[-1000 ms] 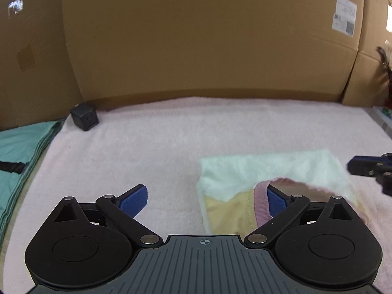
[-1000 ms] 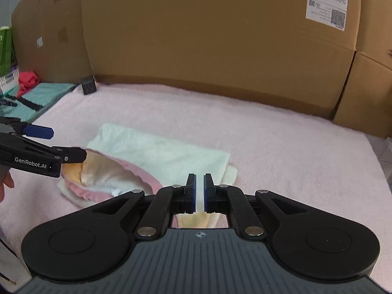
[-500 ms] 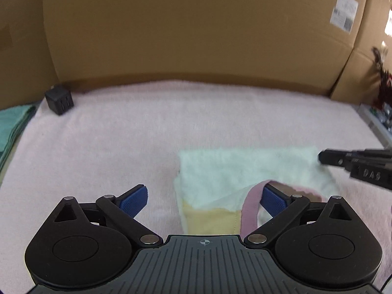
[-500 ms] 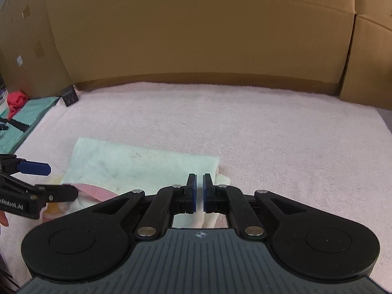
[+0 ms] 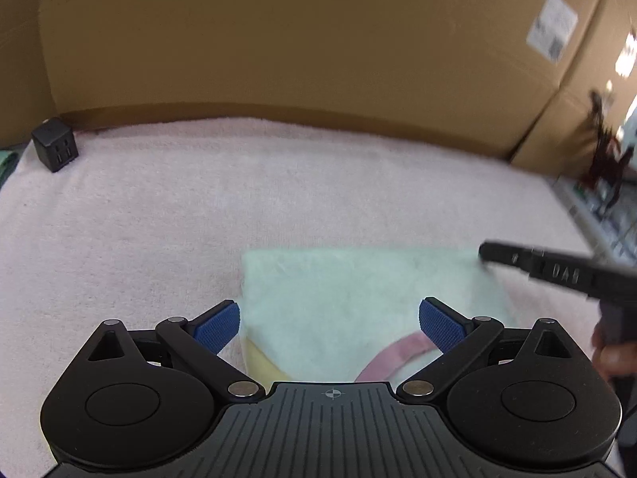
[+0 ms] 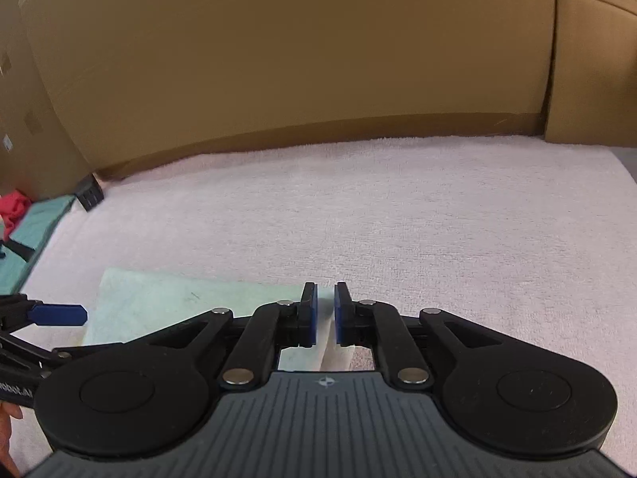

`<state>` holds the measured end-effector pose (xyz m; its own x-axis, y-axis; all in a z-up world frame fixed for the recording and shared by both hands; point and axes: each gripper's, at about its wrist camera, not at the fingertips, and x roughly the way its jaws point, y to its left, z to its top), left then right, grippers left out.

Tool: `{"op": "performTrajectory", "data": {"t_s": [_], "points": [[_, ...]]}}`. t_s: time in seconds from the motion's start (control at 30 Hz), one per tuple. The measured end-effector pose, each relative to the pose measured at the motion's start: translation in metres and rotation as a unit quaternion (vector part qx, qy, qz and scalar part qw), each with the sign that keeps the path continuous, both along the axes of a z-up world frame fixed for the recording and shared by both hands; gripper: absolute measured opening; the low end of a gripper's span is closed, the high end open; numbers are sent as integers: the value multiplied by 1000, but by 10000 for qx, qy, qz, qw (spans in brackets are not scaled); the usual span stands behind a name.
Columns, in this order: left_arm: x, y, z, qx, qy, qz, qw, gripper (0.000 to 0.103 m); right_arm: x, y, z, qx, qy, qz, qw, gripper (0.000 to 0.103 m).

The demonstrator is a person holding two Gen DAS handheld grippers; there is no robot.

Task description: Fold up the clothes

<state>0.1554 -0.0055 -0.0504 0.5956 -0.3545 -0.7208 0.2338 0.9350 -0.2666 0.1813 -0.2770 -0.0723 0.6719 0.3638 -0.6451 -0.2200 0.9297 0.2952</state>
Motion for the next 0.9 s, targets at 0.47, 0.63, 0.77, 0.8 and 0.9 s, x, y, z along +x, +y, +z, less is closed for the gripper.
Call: {"op": "performTrajectory", "data": {"t_s": [0.47, 0.63, 0.77, 0.8, 0.9], "points": [[52, 26, -37, -1157, 680, 386, 9902, 93, 5, 30, -29, 908, 463, 278, 9944, 0], [45, 56, -21, -851, 729, 929, 9894, 98, 3, 26, -26, 679, 464, 198, 9964, 0], [40, 38, -11, -950, 801, 499, 9910, 103, 1, 27, -23, 661, 447, 185, 9966, 2], [39, 25, -8, -679, 743, 355, 9943, 103, -2, 27, -23, 626, 428, 185, 9969, 2], [36, -17, -5, 273, 565, 66, 9980, 103, -2, 26, -25, 652, 423, 174, 9968, 3]]}}
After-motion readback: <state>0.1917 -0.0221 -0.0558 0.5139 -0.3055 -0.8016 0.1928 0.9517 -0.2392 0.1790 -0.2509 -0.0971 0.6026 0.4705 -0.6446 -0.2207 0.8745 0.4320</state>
